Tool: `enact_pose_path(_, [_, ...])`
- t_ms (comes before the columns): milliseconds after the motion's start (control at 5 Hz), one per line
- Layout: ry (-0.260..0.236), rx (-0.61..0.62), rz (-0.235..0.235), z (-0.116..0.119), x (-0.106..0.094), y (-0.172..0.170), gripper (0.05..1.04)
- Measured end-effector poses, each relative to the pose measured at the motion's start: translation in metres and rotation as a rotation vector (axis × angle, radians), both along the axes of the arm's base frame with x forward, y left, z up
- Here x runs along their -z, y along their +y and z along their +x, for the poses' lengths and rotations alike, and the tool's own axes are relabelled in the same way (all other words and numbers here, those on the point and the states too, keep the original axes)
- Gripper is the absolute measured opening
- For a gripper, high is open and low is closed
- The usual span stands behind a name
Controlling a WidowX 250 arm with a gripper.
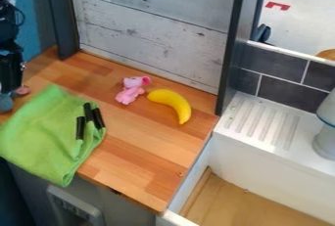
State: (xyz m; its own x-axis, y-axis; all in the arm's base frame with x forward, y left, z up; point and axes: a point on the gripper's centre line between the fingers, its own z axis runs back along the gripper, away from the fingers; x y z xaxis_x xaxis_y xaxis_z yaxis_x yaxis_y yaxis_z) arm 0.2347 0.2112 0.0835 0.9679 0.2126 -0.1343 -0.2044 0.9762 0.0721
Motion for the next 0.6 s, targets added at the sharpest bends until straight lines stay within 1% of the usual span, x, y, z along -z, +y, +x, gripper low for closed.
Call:
enact_pose_path(200, [0.025,-0.007,-0.027,-0.001,0.011,-0.002,1.001])
enact_pose_path(400, [-0.030,-0.075,-0.015,0.017,0.005,0.022,1.001])
enact_pose_path(600, [-0.067,-0.203,0.015,0.017,0.004,0.048,1.001])
